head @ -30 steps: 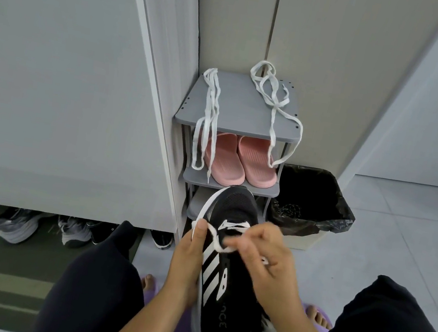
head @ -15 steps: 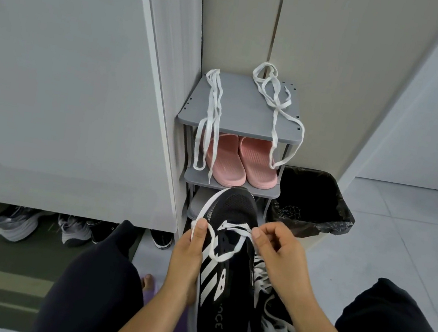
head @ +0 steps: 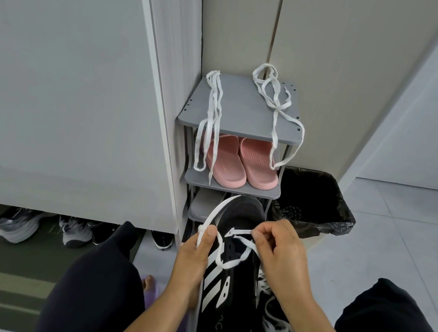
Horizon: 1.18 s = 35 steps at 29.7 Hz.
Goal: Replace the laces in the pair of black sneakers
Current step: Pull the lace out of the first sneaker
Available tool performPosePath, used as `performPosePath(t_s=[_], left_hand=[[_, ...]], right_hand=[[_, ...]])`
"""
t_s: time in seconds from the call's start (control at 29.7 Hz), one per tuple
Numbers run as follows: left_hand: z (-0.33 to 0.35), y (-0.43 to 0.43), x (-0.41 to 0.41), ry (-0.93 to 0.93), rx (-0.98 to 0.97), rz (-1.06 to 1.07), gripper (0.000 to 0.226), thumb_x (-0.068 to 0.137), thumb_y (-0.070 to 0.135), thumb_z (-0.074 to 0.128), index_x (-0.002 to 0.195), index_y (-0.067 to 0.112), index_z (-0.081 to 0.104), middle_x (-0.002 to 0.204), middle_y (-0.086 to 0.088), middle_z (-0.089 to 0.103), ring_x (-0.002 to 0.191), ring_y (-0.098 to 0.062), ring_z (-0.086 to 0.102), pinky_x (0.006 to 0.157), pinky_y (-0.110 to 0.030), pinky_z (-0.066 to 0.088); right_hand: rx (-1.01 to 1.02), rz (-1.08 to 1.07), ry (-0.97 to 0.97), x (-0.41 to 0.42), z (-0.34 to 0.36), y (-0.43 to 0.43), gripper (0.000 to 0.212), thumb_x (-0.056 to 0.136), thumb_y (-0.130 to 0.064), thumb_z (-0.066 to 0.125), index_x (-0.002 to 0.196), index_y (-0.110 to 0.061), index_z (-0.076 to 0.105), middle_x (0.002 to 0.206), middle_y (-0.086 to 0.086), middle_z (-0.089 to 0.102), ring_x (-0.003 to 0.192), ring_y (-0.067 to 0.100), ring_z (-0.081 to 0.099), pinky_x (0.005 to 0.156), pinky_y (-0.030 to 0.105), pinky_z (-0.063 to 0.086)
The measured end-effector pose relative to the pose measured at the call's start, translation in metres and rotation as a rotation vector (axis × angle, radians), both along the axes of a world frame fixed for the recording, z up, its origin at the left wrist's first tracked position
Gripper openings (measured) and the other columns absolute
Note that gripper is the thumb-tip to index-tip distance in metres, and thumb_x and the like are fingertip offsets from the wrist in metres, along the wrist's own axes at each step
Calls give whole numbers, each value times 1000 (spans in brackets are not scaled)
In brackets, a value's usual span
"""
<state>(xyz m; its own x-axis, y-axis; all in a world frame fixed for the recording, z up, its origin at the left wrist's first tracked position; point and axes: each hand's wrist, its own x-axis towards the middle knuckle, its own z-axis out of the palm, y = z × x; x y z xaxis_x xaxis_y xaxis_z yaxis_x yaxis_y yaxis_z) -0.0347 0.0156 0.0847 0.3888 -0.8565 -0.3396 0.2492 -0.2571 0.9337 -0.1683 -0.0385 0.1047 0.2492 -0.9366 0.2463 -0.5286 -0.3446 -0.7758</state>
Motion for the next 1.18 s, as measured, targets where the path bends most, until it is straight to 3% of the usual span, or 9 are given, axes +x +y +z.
performPosePath(t_s=[0.13, 0.3, 0.4, 0.61, 0.78, 0.94, 1.01, 1.11, 1.18], left_hand=[[3, -1, -3, 63, -20, -2, 43, 83, 44, 53, 90, 4, 65, 81, -9, 72, 67, -13, 69, 55, -20, 52], [1, 1, -1, 39, -20, 68, 40, 87, 41, 51, 92, 4, 67, 83, -11, 73, 68, -14, 69, 54, -19, 52], [-2, 1, 2, -20, 0, 87, 44, 90, 40, 51, 91, -2, 64, 77, -9, 70, 62, -11, 65, 53, -18, 50], [-4, 1, 0, -56, 6, 111, 48, 85, 43, 56, 86, -5, 60, 77, -15, 68, 70, -20, 63, 68, -34, 52], [-3, 1, -1, -69, -15, 115, 50, 76, 51, 58, 74, 1, 58, 71, -13, 63, 68, -21, 59, 69, -38, 51], [-3, 0, 1, -119, 1, 68, 32, 86, 36, 58, 71, 8, 60, 67, -7, 64, 63, -16, 60, 61, -28, 51], [-1, 0, 1, -82, 7, 77, 38, 86, 40, 57, 72, 4, 56, 68, -10, 59, 63, -18, 54, 60, -30, 47], [0, 2, 2, -45, -2, 92, 58, 81, 49, 56, 87, -8, 58, 78, -20, 64, 71, -23, 58, 68, -35, 50], [3, 2, 2, -47, -16, 98, 70, 72, 58, 57, 92, -9, 58, 80, -20, 64, 73, -23, 58, 71, -37, 50]], right_hand=[[-67, -14, -45, 0, 8, -1, 14, 89, -13, 57, 79, -22, 52, 81, -10, 49, 79, 6, 48, 66, 13, 40], [88, 42, -129, 0, 11, -1, 15, 85, -12, 65, 77, -22, 57, 84, -4, 53, 74, 0, 50, 67, 8, 41], [140, 45, -76, -1, 9, -2, 19, 83, -13, 67, 69, -21, 58, 83, -2, 54, 72, -1, 51, 68, 9, 42], [173, 14, -98, 0, 11, -4, 13, 82, -16, 69, 77, -21, 57, 83, -2, 55, 71, 6, 52, 68, 11, 44], [74, 31, 88, -1, 5, -2, 15, 87, -17, 63, 74, -20, 56, 82, -6, 53, 71, 6, 51, 68, 13, 43], [-91, 52, 21, -3, 17, 0, 15, 90, -16, 57, 77, -21, 52, 82, -11, 50, 68, 9, 52, 62, 18, 44], [-104, 66, -26, -2, 18, 2, 11, 88, -15, 60, 79, -19, 54, 82, -9, 51, 71, 9, 52, 61, 15, 45], [134, 36, -154, -2, 17, 0, 13, 81, -16, 70, 80, -19, 57, 84, -3, 55, 71, 2, 50, 65, 12, 45], [181, 29, -152, -1, 14, 0, 13, 79, -14, 72, 75, -19, 60, 84, -2, 55, 70, -1, 50, 66, 9, 43]])
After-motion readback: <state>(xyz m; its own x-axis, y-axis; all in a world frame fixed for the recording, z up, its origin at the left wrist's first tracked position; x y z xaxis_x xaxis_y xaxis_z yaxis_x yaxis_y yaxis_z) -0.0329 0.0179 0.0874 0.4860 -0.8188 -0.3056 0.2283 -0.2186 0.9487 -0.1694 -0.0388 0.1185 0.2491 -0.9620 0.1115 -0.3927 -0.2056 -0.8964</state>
